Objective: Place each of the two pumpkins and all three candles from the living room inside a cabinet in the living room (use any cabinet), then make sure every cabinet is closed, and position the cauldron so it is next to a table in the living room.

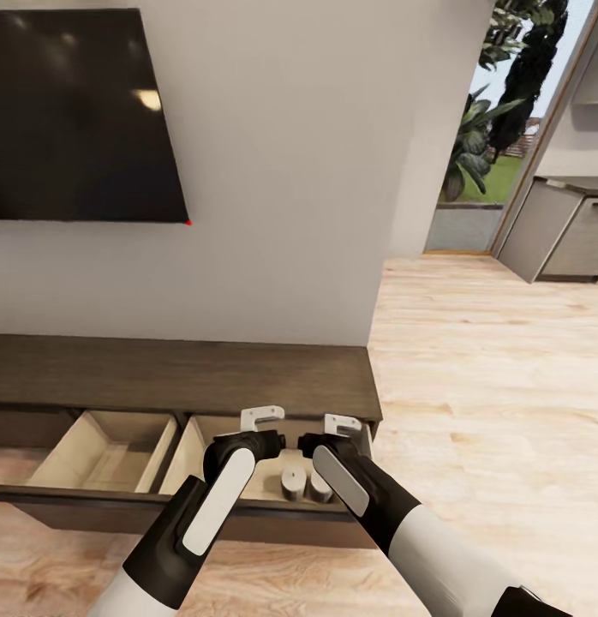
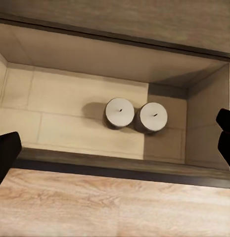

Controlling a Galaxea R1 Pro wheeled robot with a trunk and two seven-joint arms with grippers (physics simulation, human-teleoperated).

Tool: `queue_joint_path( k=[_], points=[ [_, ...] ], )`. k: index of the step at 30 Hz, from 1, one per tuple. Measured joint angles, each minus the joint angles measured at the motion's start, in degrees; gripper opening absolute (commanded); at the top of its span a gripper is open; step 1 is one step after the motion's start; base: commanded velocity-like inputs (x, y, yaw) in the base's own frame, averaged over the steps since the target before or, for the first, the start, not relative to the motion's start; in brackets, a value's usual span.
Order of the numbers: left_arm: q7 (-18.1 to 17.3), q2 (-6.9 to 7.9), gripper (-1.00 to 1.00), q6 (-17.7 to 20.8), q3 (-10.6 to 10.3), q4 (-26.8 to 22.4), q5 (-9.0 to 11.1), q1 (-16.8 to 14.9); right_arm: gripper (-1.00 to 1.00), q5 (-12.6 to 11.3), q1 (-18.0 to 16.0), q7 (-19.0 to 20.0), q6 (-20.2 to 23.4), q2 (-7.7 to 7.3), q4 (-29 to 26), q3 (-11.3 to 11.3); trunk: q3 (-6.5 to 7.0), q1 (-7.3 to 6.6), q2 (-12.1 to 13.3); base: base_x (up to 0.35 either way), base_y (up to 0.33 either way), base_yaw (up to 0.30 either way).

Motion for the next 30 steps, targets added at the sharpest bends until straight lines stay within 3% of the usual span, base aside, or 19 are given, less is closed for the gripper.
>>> queue_joint_path(
  k=[13,25,30],
  points=[
    [0.0,0.0,1.0,0.0,0.0,0.0,0.0,0.0,1.0,0.1,0.0,0.1,-0.1,0.01,-0.1,0.1,2.34,-2.83,5.2,-0.072,0.026,0.018],
    [0.0,0.0,1.0,0.0,0.0,0.0,0.0,0.0,1.0,0.1,0.0,0.1,-0.1,0.0,0.0,0.2,4.49,-5.46,10.0,-0.281,0.128,0.164],
    [0.0,0.01,1.0,0.0,0.0,0.0,0.0,0.0,1.0,0.1,0.0,0.1,-0.1,0.01,0.0,0.1,5.39,-6.59,12.0,-0.086,0.036,0.238]
  ],
)
